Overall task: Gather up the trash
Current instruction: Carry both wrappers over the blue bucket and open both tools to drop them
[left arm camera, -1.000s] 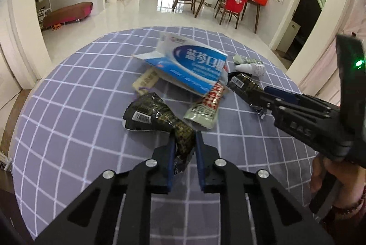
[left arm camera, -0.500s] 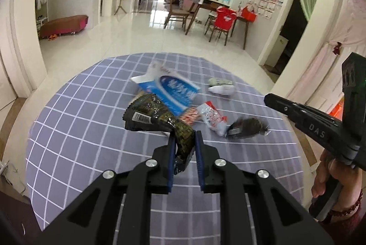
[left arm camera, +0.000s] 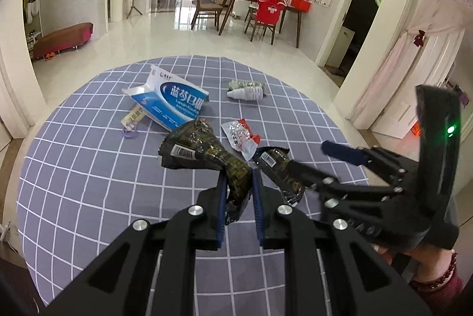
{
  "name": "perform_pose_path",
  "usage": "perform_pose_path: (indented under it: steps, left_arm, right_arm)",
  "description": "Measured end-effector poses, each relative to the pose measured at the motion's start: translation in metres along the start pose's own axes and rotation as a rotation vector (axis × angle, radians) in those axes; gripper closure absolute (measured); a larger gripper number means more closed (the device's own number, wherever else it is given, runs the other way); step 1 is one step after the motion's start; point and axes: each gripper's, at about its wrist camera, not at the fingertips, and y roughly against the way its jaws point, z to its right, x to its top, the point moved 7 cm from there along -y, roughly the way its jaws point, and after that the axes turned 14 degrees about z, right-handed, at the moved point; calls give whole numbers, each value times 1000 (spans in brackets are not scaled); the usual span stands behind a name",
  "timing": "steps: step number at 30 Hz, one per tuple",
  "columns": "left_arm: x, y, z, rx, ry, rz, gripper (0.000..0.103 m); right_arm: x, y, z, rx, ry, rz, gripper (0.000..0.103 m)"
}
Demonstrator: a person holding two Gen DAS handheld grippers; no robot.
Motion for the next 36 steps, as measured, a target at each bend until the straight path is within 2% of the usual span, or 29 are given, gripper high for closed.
perform_pose_path:
  steps: [2,3,4,6,9,14,19,21,22,23,25,27,29,31,33,36]
  left_arm:
    - [-3,-4,-1,6,-4,-10,87]
    - [-5,-7,-2,4,0,-17,87]
    - [-6,-10,-3,3,3,-24,87]
    - [-9,-14,-2,2,5,-33,87]
    - [-12,-20,2,-7,3,-44,87]
    - [-16,-22,19,-38,-9,-50,87]
    - [-12,-21,42,-72,-26,-44,87]
    - [-11,-21,49,-81,-31,-41,87]
    - [-11,-21,54,-87,-35,-42,87]
    - [-12,-21,57,-92,-36,-44,87]
    - [-14,-21,64,-102,-42,-46,87]
    - [-14,-20,67,-107,-41,-47,87]
    - [-12,-18,68,-110,-35,-45,87]
    - [-10,-14,69,-113,-32,-36,87]
    - [-8,-9,69,-111,-38,-27,87]
    - [-8,-5,74,-117,-44,-27,87]
  right_arm:
    - [-7,-10,0,-32,41,-20,42]
    - [-11,-15,0,-23,40,-39,57]
    - [-16,-20,0,-10,38,-63,78]
    - [-21,-23,-3,-14,91,-64,79]
    - [-21,-17,-1,-33,113,-60,89]
    - [-19,7,16,-117,156,-16,90]
    - [-20,32,18,-182,269,6,90]
    - [-19,41,20,-241,334,11,90]
    - [-19,46,21,-235,340,9,90]
    - [-19,50,21,-187,303,12,90]
    - [-15,58,23,-179,291,25,90]
    - [-8,68,24,-134,245,52,90]
    - [-1,75,24,-173,273,79,90]
    - [2,79,23,-143,251,84,90]
    - [2,81,24,-174,274,89,90]
    - [-3,84,32,-141,199,86,90]
